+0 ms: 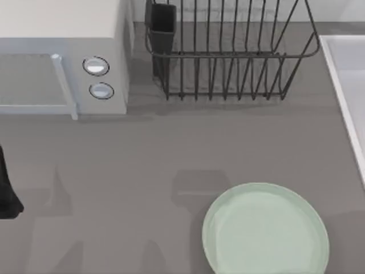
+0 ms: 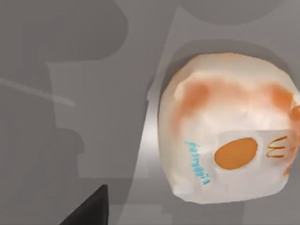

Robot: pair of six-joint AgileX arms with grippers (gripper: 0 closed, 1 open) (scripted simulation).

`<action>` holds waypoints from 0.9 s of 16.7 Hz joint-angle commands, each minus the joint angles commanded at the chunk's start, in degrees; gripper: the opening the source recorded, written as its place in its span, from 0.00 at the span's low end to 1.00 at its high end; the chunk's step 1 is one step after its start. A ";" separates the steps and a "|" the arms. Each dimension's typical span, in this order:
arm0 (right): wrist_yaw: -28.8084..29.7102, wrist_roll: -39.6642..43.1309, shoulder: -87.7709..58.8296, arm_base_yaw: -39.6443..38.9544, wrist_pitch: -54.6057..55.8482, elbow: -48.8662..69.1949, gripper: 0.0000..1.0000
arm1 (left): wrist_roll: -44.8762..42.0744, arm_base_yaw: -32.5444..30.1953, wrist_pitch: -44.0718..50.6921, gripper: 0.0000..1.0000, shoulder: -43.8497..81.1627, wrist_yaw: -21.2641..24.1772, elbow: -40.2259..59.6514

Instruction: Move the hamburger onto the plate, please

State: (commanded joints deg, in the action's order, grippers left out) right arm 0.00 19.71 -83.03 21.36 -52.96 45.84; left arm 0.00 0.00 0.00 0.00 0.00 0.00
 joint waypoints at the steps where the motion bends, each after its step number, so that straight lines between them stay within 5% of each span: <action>1: 0.00 -0.04 -1.00 0.02 1.96 -0.98 1.00 | 0.00 0.00 0.00 1.00 0.00 0.00 0.00; 7: -0.01 -0.15 -8.80 0.02 17.80 -8.26 1.00 | 0.00 0.00 0.00 1.00 0.00 0.00 0.00; 13: -0.01 -0.15 -10.09 0.04 19.68 -9.34 1.00 | 0.00 0.00 0.00 1.00 0.00 0.00 0.00; 15: -0.01 -0.15 -10.09 0.04 19.68 -9.34 0.85 | 0.00 0.00 0.00 1.00 0.00 0.00 0.00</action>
State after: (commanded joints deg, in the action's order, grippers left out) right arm -0.01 19.56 -93.11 21.41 -33.28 36.50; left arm 0.00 0.00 0.00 0.00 0.00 0.00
